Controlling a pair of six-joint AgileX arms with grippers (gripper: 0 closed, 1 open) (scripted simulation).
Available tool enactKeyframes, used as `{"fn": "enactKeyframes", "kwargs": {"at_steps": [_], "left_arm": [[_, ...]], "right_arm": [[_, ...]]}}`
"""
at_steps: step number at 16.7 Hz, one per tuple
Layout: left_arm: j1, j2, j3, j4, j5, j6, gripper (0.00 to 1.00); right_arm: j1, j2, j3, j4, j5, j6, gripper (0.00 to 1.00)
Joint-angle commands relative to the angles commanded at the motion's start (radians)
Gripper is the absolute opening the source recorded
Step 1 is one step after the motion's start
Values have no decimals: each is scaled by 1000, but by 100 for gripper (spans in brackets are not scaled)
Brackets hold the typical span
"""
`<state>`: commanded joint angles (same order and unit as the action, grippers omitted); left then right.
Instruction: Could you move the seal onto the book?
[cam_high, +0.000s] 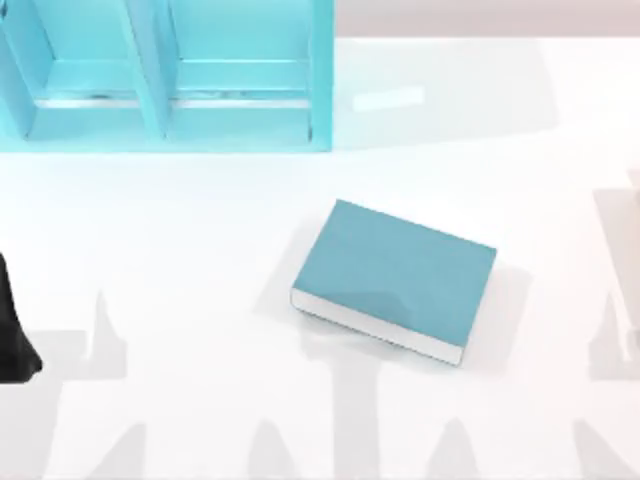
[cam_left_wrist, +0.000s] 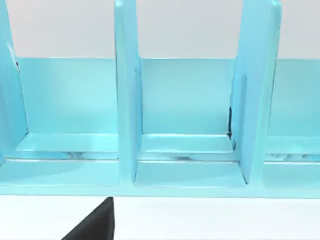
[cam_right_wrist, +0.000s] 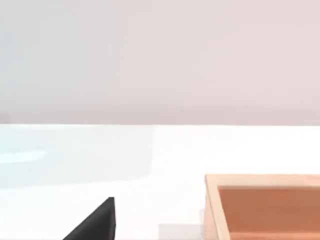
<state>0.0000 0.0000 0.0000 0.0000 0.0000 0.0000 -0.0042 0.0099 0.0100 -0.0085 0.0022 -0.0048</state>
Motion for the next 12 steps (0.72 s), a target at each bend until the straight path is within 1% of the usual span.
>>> {"fn": "enactKeyframes", "kwargs": {"at_steps": [2, 5, 8, 12], "left_arm": [[0, 0, 0, 0, 0, 0, 100], [0, 0, 0, 0, 0, 0, 100], [0, 0, 0, 0, 0, 0, 100], [0, 0, 0, 0, 0, 0, 100]], "right_arm": [[-19, 52, 52, -44, 8, -22, 100], [-65, 210, 200, -168, 22, -75, 100], [-121, 463, 407, -340, 31, -136, 100], [-203, 880, 734, -593, 41, -216, 100]]}}
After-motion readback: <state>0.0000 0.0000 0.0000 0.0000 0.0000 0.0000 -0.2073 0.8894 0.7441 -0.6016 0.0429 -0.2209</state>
